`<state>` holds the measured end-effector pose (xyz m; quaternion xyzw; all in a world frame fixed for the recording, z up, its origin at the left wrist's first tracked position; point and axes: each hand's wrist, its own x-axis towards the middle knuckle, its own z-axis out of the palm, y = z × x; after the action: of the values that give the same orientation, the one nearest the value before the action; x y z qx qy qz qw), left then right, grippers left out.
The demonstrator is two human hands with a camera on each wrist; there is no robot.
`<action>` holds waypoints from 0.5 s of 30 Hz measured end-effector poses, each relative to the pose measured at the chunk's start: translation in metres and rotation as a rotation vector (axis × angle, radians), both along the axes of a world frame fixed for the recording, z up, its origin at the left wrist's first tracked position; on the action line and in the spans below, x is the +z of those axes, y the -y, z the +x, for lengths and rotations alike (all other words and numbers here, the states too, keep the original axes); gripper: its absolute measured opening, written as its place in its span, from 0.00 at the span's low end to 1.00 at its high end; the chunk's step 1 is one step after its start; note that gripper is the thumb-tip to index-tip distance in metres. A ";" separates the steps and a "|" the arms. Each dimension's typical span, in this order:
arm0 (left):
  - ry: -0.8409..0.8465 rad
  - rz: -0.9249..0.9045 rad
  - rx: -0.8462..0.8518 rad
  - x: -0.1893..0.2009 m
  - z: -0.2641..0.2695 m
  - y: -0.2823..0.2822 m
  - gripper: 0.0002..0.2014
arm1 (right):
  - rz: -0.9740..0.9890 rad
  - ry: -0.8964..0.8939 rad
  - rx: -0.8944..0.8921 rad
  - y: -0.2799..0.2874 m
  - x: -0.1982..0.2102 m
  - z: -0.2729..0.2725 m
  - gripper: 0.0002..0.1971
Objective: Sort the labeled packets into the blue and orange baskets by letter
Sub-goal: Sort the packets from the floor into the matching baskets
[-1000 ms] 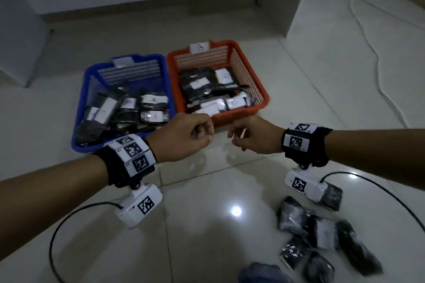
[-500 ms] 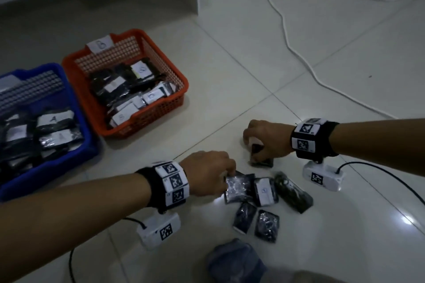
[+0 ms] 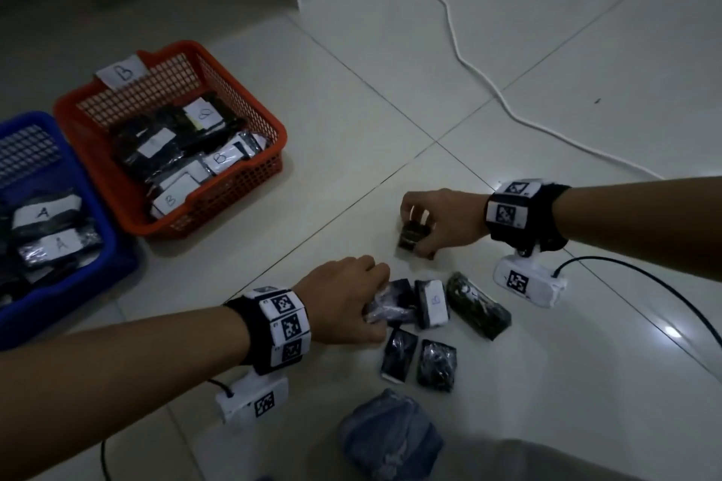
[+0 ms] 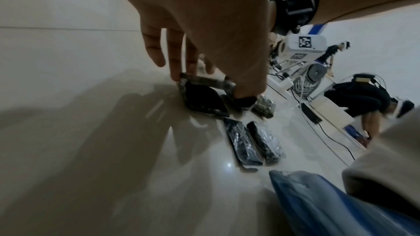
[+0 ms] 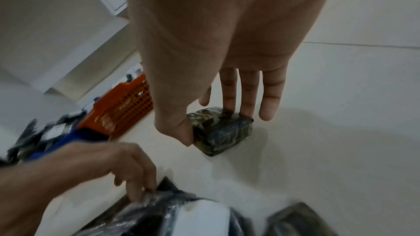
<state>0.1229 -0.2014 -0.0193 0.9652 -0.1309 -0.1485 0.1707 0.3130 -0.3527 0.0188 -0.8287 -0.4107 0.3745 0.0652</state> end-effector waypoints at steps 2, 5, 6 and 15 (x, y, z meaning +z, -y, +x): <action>-0.012 -0.096 0.071 0.008 -0.002 -0.007 0.13 | 0.037 -0.126 -0.116 -0.004 0.004 0.002 0.19; -0.031 -0.269 0.180 0.011 -0.008 -0.022 0.10 | 0.072 -0.375 -0.282 -0.008 0.008 0.000 0.16; -0.033 -0.322 0.224 0.009 -0.011 -0.028 0.11 | 0.084 -0.450 -0.332 -0.010 0.008 -0.003 0.16; -0.007 -0.582 0.664 0.007 -0.042 -0.075 0.12 | 0.145 -0.813 -0.555 -0.042 0.003 -0.014 0.14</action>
<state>0.0812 -0.1266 -0.0127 0.8662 0.1506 -0.0460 0.4743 0.2991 -0.3107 0.0220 -0.6870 -0.1410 0.6064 0.3747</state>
